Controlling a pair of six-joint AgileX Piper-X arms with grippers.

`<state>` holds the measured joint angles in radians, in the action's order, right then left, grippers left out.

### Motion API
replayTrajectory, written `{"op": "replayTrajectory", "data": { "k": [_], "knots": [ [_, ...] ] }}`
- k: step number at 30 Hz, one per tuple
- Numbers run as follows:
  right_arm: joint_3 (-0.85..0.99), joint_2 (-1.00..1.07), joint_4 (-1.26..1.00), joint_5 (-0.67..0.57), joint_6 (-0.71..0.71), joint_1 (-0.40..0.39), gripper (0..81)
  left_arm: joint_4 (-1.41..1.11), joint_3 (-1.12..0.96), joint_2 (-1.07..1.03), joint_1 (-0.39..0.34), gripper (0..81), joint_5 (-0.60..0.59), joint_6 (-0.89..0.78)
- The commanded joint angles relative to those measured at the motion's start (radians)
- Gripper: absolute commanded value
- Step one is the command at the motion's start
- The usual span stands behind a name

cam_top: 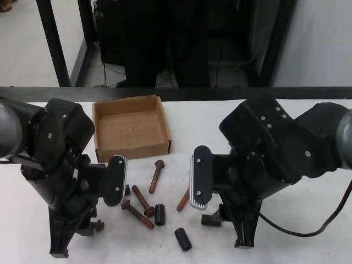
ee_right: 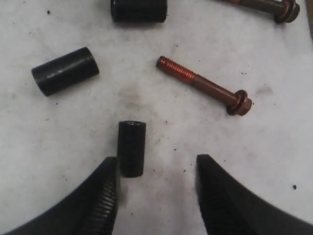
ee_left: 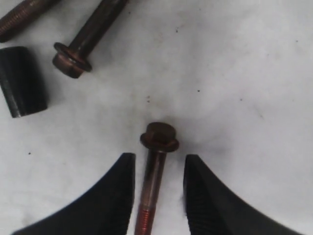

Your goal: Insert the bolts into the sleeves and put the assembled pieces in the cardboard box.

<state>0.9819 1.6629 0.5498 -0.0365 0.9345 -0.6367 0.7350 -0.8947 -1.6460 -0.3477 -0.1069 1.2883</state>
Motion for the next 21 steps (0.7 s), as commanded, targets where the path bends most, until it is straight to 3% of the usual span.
{"op": "replayTrajectory", "data": {
  "k": [1, 8, 21],
  "knots": [
    [0.006, 0.016, -0.021, -0.002, 0.016, -0.003, 45.9, -0.039, -0.009, -0.002, 0.008, 32.6, -0.023, 0.005],
    [0.006, 0.081, -0.024, -0.002, 0.016, -0.003, 45.9, -0.041, -0.009, -0.002, 0.060, 32.6, -0.039, -0.010],
    [0.008, 0.095, -0.075, -0.002, 0.006, -0.003, 45.9, -0.036, -0.009, -0.018, 0.065, 31.0, -0.120, -0.056]
  ]
}}
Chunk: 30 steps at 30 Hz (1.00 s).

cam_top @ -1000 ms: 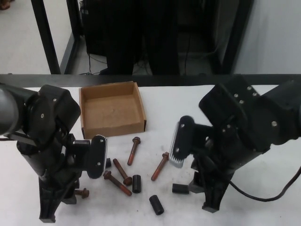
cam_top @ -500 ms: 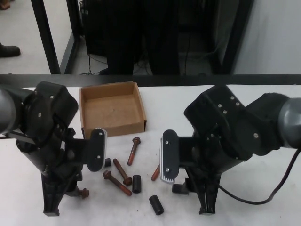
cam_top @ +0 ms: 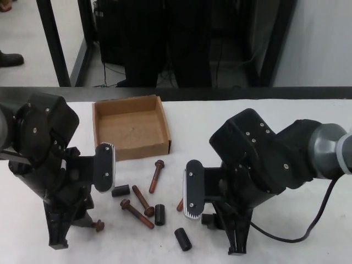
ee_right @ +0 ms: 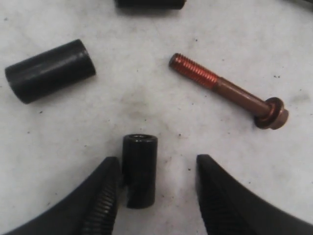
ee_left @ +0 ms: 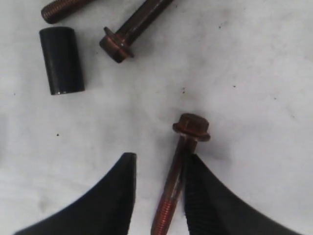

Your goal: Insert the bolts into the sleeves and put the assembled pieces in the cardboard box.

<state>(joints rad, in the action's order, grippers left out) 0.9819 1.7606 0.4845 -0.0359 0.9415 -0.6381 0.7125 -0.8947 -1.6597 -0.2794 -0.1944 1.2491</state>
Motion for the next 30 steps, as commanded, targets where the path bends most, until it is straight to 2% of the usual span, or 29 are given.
{"op": "replayTrajectory", "data": {
  "k": [1, 9, 14, 17, 21, 27, 30],
  "knots": [
    [0.008, -0.003, -0.009, -0.003, -0.004, -0.002, 45.9, -0.007, -0.009, -0.015, -0.006, 31.0, -0.033, -0.021],
    [0.008, -0.003, -0.009, -0.003, -0.024, -0.002, 45.9, 0.009, -0.009, -0.113, -0.065, 31.2, 0.053, -0.018],
    [0.008, -0.003, -0.011, -0.003, -0.040, -0.002, 45.5, 0.003, -0.009, -0.125, -0.082, 30.4, 0.051, -0.014],
    [0.008, -0.003, -0.011, -0.003, -0.075, -0.002, 36.9, 0.003, -0.009, -0.125, -0.082, 21.6, 0.051, -0.019],
    [0.008, -0.003, -0.011, -0.006, -0.091, -0.002, 17.0, 0.003, -0.009, -0.125, -0.079, 2.6, 0.052, -0.056],
    [0.008, -0.003, -0.002, -0.007, -0.115, -0.002, 0.1, 0.003, -0.009, -0.125, -0.079, 0.8, 0.048, -0.083],
    [0.008, -0.003, 0.009, -0.007, -0.140, -0.002, 0.3, 0.005, -0.009, -0.125, -0.079, 0.8, 0.023, -0.111]
  ]
}}
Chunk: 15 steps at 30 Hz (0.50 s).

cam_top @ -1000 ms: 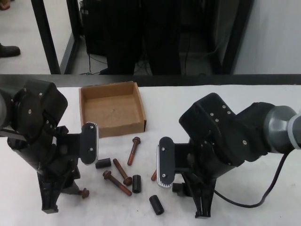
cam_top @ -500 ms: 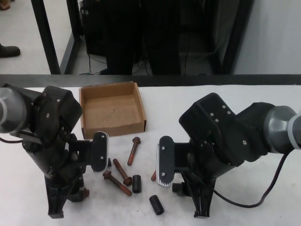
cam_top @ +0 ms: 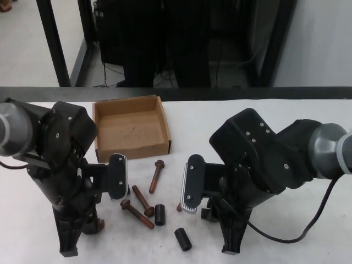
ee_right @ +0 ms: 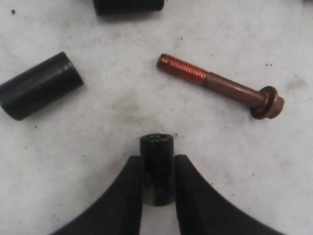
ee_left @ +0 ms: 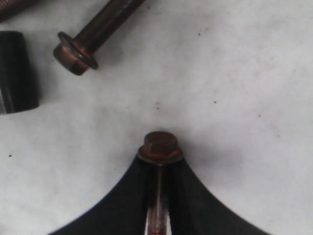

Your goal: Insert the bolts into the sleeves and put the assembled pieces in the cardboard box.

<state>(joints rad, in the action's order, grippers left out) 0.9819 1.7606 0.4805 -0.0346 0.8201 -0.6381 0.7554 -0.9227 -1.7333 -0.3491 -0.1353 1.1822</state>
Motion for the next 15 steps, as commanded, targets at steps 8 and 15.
{"op": "replayTrajectory", "data": {
  "k": [8, 15],
  "knots": [
    [0.008, -0.003, 0.039, -0.009, -0.048, -0.002, 1.4, -0.038, 0.019, -0.052, -0.010, 0.8, -0.052, -0.083],
    [0.008, -0.003, 0.022, -0.006, -0.082, -0.002, 57.8, -0.038, 0.019, -0.052, -0.010, 0.8, -0.074, -0.105]
  ]
}}
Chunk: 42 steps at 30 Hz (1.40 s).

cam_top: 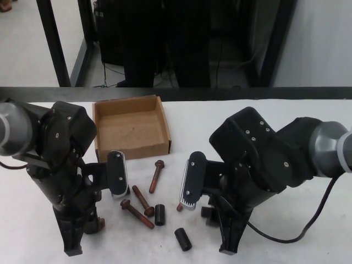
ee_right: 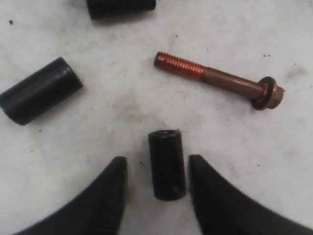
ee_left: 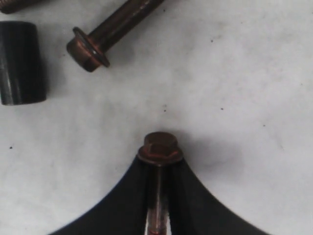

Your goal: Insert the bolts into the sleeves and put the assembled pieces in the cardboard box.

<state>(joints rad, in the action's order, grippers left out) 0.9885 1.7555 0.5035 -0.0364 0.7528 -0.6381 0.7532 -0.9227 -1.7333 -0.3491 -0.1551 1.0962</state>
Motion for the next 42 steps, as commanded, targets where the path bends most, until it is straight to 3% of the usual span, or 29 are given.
{"op": "replayTrajectory", "data": {
  "k": [1, 8, 13, 26, 29, 32, 36, 42],
  "knots": [
    [0.001, 0.002, -0.003, 0.007, -0.014, -0.002, 59.4, -0.035, 0.019, -0.052, -0.010, 0.8, -0.057, -0.020],
    [0.001, 0.005, -0.042, -0.041, -0.015, -0.002, 42.9, -0.028, 0.019, -0.052, -0.010, 0.8, -0.057, -0.026],
    [0.001, 0.049, -0.073, -0.067, -0.015, -0.002, 42.8, -0.028, 0.019, -0.052, -0.010, 0.8, -0.057, -0.026],
    [0.026, 0.135, 0.118, -0.080, -0.084, -0.002, 42.3, -0.023, 0.019, -0.052, -0.010, 0.8, -0.057, -0.026],
    [0.029, 0.135, 0.143, -0.080, -0.106, -0.002, 30.7, -0.016, 0.019, -0.052, -0.010, 0.8, -0.057, -0.026],
    [0.031, 0.135, 0.181, -0.082, -0.100, -0.002, 0.8, -0.012, 0.019, -0.052, -0.010, 0.8, -0.057, -0.026],
    [0.031, 0.135, 0.230, -0.124, -0.103, 0.002, 0.2, -0.011, 0.019, -0.052, -0.010, 0.8, -0.057, -0.031],
    [0.031, 0.111, 0.305, -0.194, -0.128, 0.002, 0.2, 0.004, 0.019, -0.049, 0.001, 0.8, -0.160, -0.119]
  ]
}}
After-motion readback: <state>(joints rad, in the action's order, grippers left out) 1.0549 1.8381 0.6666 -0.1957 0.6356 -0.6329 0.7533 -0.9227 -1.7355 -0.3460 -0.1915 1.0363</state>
